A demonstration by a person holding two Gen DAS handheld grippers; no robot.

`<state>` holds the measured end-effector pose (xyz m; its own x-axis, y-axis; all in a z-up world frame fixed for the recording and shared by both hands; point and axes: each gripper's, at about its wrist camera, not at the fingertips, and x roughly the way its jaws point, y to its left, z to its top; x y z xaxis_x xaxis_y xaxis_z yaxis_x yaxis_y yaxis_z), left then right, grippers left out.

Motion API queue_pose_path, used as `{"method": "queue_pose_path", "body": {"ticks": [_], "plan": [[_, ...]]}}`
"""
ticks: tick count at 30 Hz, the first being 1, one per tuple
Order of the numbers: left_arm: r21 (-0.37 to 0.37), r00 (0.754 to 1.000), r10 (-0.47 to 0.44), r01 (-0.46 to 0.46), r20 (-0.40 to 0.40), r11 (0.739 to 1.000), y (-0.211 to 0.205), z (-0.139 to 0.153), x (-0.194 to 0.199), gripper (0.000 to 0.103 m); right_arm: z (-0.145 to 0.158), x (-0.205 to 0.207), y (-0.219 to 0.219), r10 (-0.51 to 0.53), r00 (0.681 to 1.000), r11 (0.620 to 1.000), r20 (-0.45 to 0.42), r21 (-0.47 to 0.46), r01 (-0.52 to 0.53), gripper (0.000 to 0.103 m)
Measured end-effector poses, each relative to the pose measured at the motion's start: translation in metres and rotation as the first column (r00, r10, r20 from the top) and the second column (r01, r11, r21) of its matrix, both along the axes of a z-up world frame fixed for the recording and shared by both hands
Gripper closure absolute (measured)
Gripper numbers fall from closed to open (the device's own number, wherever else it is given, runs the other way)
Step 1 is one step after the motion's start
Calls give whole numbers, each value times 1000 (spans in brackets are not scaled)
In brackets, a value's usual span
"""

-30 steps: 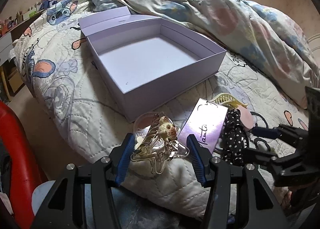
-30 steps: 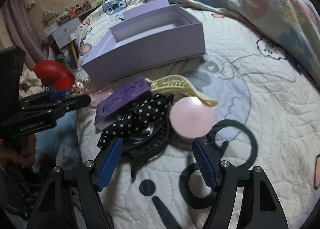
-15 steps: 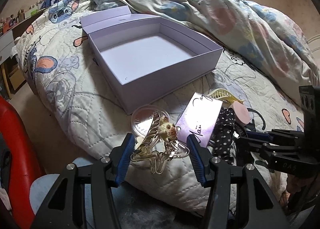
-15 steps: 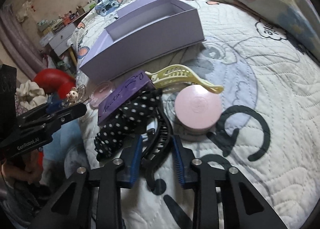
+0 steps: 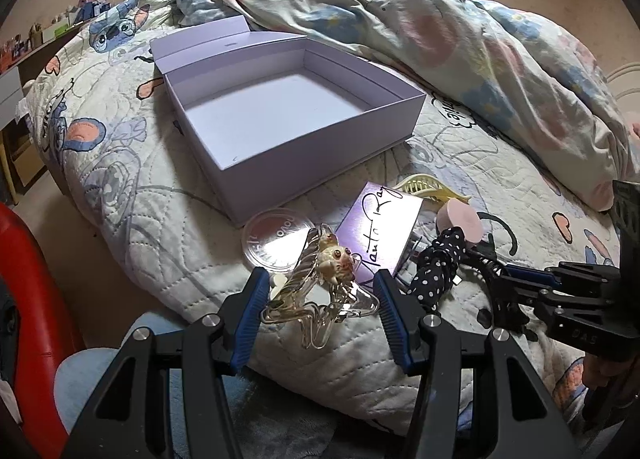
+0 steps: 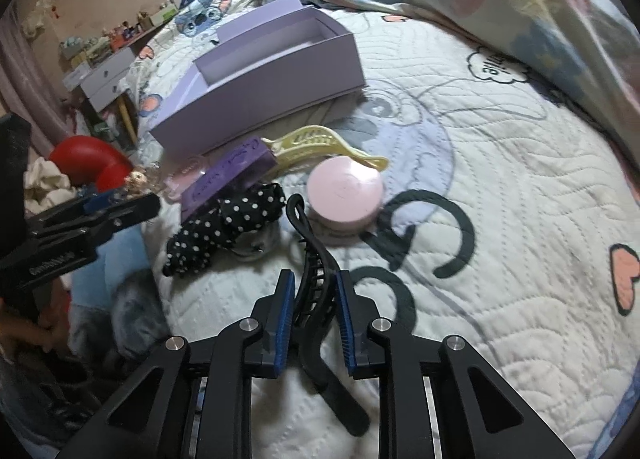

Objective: Organize rigid objects
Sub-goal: 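Grasp the black claw clip with the right gripper while the left gripper lifts the star clip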

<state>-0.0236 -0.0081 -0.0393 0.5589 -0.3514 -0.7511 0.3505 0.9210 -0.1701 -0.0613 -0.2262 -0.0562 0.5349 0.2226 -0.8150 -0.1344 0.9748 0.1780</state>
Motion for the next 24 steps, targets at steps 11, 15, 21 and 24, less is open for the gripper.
{"method": "queue_pose_path", "body": {"ticks": [11,15,21,24], "plan": [[11,1000,10,-10,3,1000,2,1,1,50,-11,8,8,-5,1000,995,-15,-96,4,83],[9,1000,14,-14,1,1000,2,3,4,50,-4,7,4,-10,1000,995,-8,-103,9,83],[17,1000,18,-19,10,1000,-2,11,7,50,9,4,-5,-28,999,994,16,-101,30,83],[15,1000,21,-21,18,1000,-4,15,10,50,18,7,-6,-27,999,995,37,-94,30,83]]}}
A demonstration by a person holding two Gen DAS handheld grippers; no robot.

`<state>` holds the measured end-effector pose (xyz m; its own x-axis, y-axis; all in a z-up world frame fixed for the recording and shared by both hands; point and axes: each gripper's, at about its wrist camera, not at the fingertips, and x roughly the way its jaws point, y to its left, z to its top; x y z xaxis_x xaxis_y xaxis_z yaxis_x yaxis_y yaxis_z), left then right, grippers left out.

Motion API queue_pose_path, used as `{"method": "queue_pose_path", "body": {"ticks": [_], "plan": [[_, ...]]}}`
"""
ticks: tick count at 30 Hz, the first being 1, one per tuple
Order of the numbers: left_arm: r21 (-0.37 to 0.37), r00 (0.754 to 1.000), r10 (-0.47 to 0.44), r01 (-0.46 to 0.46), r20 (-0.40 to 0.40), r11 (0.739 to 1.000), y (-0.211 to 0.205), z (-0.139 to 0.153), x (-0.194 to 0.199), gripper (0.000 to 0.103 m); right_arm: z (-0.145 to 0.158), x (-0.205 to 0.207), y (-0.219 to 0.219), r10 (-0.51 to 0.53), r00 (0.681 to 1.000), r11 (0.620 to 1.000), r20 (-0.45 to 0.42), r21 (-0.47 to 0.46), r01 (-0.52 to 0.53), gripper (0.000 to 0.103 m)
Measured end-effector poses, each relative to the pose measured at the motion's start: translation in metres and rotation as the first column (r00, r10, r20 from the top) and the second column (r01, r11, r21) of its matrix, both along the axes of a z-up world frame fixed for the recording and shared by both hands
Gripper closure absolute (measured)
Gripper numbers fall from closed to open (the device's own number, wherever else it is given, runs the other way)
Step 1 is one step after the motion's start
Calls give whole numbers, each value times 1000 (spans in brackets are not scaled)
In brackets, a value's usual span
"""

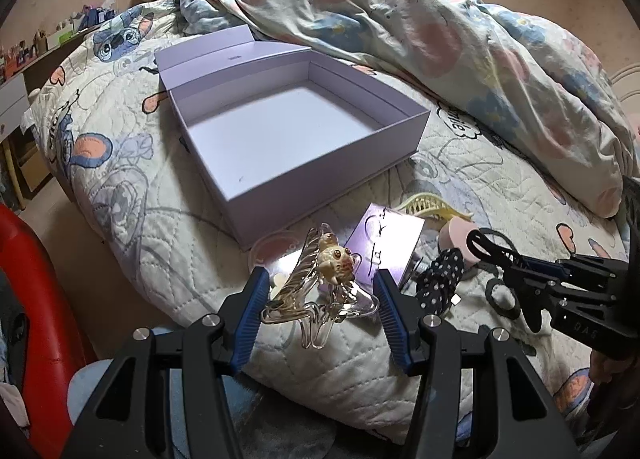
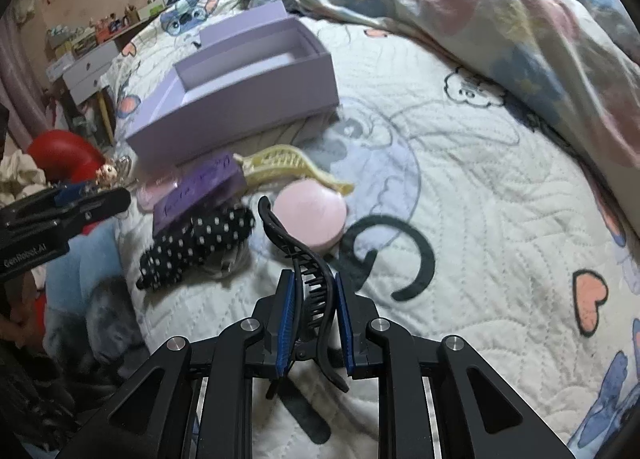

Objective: Organize rigid objects
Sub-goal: 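Grasp the black claw clip with the right gripper while the left gripper lifts the star clip, then carry both clips over the lavender box and open both grippers to drop them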

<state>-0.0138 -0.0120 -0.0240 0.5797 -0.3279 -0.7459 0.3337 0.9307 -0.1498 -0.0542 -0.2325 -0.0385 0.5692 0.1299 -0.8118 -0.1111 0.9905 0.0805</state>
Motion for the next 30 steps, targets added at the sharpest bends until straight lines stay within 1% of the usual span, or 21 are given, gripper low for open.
{"method": "queue_pose_path", "body": {"ticks": [4,10,18,30], "plan": [[-12,1000,6,-5,6,1000,-2,6,5,50,10,7,2,27,999,1000,27,-3,-27,83],[-10,1000,14,-14,16,1000,-5,13,14,50,18,24,11,88,994,996,57,15,-89,83],[3,999,24,-24,31,1000,-6,25,35,50,24,51,23,147,986,988,73,42,-150,83],[14,999,26,-26,46,1000,-13,34,70,50,37,91,35,218,968,974,126,39,-225,83]]}}
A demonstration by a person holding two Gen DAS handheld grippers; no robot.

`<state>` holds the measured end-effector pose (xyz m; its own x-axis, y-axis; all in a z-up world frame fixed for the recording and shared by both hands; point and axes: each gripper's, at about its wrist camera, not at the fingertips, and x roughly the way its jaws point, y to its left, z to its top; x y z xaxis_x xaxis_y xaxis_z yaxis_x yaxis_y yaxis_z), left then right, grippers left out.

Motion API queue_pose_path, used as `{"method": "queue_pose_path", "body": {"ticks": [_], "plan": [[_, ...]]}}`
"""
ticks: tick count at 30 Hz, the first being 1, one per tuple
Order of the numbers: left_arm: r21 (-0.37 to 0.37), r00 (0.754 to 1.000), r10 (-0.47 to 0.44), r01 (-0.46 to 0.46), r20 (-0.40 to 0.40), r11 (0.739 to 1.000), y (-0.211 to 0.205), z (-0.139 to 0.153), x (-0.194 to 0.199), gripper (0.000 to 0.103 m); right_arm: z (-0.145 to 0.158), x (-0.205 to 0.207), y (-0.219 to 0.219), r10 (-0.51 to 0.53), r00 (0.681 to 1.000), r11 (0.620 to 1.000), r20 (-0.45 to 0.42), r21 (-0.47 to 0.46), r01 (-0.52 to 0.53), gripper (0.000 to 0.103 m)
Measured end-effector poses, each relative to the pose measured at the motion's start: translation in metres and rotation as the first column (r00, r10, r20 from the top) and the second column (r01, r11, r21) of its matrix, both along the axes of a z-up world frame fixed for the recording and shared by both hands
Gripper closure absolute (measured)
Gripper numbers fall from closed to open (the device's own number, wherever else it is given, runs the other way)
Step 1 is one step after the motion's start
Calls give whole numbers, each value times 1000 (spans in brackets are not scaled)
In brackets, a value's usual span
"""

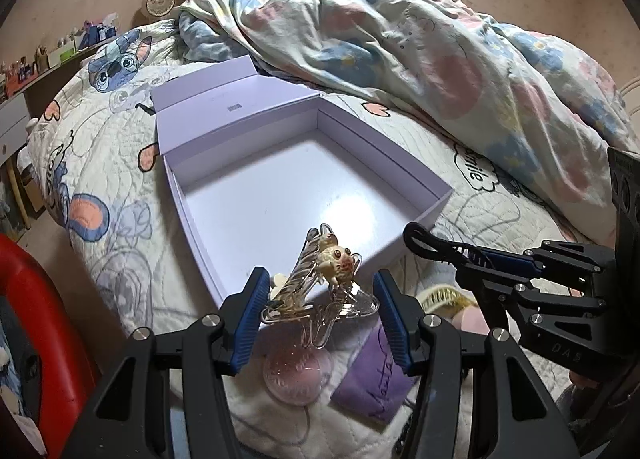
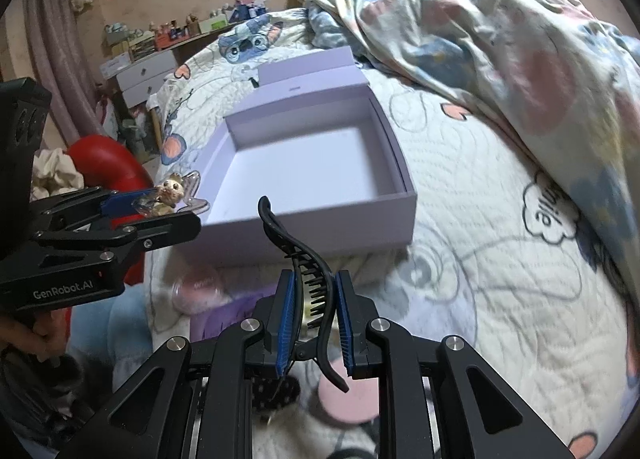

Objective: Organize rigid objects
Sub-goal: 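Carry both clips over the lavender box and open both grippers to drop them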

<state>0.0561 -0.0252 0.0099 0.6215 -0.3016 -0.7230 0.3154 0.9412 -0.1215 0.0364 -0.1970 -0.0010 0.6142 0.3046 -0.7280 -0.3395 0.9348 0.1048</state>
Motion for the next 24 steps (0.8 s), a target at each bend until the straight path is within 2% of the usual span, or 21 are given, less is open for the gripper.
{"method": "queue_pose_path", "body": {"ticks": [14,24], "plan": [[-5,1000,12,-12,15,1000,-5,7,48,50,11,55,12,91,994,995,64,-38,-88,83],[23,998,50,-51,46,998,3,11,87,50,14,98,25,175,980,984,100,-52,-170,83]]}}
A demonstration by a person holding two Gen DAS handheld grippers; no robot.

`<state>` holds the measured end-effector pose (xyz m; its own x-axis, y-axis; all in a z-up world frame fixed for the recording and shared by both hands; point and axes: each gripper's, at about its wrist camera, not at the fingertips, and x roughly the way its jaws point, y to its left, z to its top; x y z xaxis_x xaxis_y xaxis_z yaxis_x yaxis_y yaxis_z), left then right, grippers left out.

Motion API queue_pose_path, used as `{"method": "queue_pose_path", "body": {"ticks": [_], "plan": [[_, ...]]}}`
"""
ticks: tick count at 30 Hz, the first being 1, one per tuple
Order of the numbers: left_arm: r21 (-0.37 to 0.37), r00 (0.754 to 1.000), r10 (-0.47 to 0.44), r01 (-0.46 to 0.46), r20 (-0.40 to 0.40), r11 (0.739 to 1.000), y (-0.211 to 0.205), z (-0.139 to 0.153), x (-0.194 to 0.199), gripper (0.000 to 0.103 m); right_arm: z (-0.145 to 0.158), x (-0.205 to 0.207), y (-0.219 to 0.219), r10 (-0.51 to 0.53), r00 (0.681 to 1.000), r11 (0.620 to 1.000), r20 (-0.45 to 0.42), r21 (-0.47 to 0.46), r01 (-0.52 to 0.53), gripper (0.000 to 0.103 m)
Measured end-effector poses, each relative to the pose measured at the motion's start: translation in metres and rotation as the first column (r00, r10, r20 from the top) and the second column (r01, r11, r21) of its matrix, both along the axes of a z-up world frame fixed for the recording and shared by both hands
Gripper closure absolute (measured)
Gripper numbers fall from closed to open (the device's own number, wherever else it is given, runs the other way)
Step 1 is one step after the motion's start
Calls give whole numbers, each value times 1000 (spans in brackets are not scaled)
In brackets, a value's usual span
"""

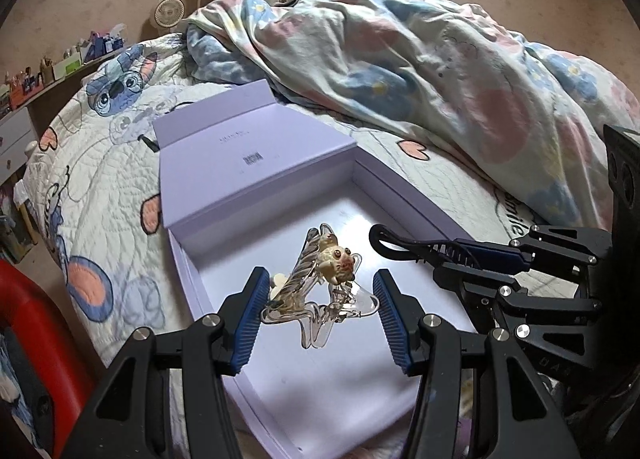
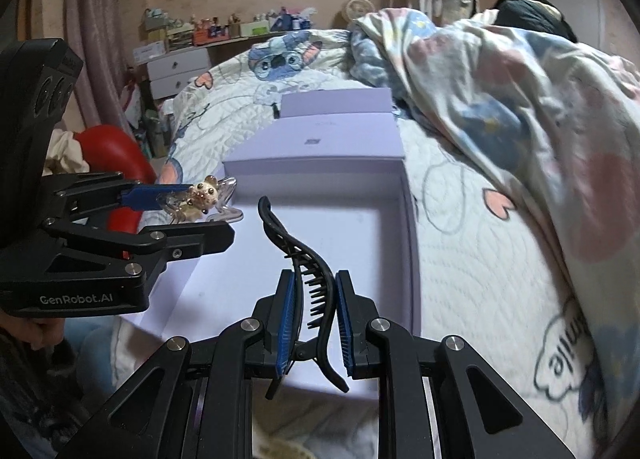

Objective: Organize rigid objects
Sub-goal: 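Carry both clips over the lavender box and open both grippers to drop them, then withdraw both grippers from the box back toward the remaining items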

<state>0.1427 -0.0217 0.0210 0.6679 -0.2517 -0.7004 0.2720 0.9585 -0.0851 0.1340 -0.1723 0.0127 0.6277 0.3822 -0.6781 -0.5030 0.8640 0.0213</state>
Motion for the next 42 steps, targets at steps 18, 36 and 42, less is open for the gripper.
{"method": "queue_pose_path", "body": {"ticks": [18,36,42], "plan": [[58,998,47,-44,-47,997,21,-26,67,50,-13,68,20,53,998,999,-30,-7,-53,83],[118,988,109,-96,-110,988,25,-42,85,43,-12,78,22,-50,998,996,-33,-73,47,47],[122,989,121,-110,-87,986,29,-32,78,36,0,67,20,-59,998,996,-9,-73,58,47]]}}
